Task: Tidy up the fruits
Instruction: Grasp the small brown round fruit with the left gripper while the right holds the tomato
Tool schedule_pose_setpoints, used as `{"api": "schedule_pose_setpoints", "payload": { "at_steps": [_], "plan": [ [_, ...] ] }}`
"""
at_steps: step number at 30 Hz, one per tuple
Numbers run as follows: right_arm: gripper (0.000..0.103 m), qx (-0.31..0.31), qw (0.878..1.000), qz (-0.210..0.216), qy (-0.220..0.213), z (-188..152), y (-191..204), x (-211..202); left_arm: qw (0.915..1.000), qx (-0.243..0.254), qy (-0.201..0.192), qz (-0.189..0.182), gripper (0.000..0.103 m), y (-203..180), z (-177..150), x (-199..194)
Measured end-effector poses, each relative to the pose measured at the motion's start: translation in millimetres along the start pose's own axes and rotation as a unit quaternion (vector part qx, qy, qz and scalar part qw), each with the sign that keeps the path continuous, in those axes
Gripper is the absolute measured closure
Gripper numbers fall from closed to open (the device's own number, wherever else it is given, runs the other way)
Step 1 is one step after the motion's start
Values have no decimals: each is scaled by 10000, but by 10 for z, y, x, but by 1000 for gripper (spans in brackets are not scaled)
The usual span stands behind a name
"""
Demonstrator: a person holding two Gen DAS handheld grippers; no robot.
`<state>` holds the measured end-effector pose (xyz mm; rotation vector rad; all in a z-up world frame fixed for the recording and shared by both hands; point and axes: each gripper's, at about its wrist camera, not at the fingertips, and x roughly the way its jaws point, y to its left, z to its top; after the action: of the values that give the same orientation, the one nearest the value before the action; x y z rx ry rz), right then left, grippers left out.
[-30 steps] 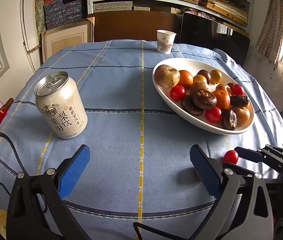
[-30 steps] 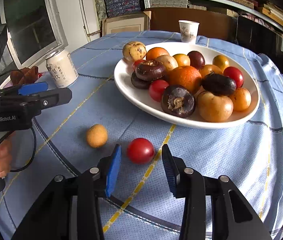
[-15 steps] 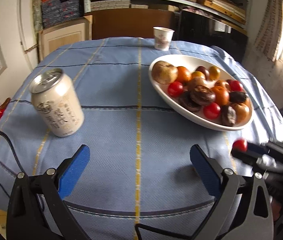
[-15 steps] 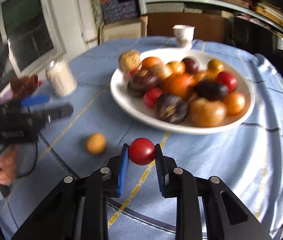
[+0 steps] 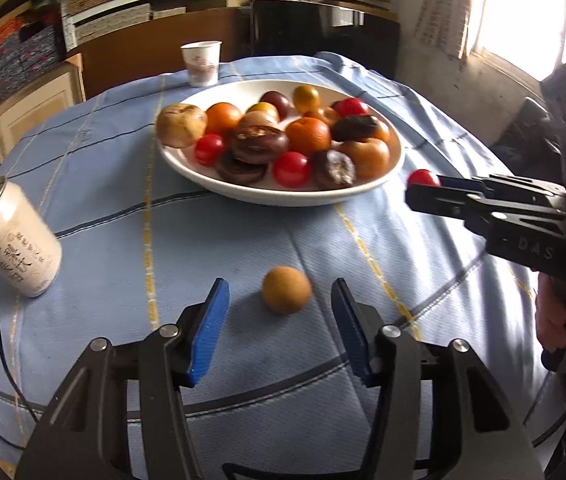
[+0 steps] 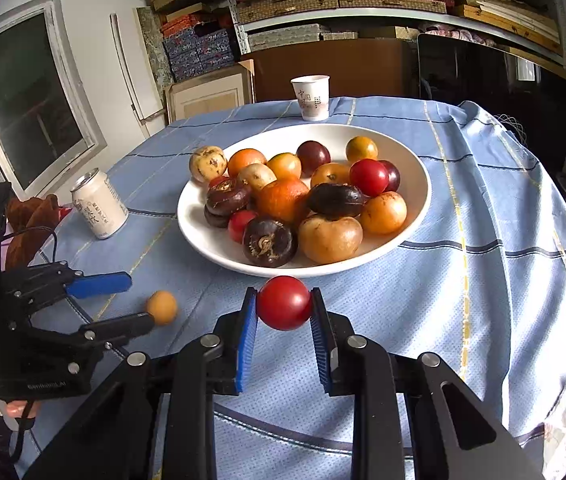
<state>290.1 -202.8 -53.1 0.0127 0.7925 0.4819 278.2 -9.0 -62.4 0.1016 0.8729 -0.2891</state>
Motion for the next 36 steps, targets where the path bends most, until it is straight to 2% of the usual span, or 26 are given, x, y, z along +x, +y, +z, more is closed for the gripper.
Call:
{"api": "schedule_pose_setpoints", "payload": {
  "at_steps": [3,8,20,30,36],
  "plan": [
    [77,-5,10000,2,38,-12,5,19,9999,73,20,-66,52,-34,-4,27],
    [77,-70,9999,-58,42,-25,39,22,9999,46,94,-58,66,-38,11,124],
    [76,-82,9999,-89,99,-49,51,52,9995,-24,292,-93,70,-23,39,306],
    [76,-117,9998,-110,101,-48,63,60,9996,-38,279,-79,75,-20,40,309],
    [77,-147,9999,-15,45,-60,98,6,9995,-167,178,-215,75,7,35,216]
  ]
}}
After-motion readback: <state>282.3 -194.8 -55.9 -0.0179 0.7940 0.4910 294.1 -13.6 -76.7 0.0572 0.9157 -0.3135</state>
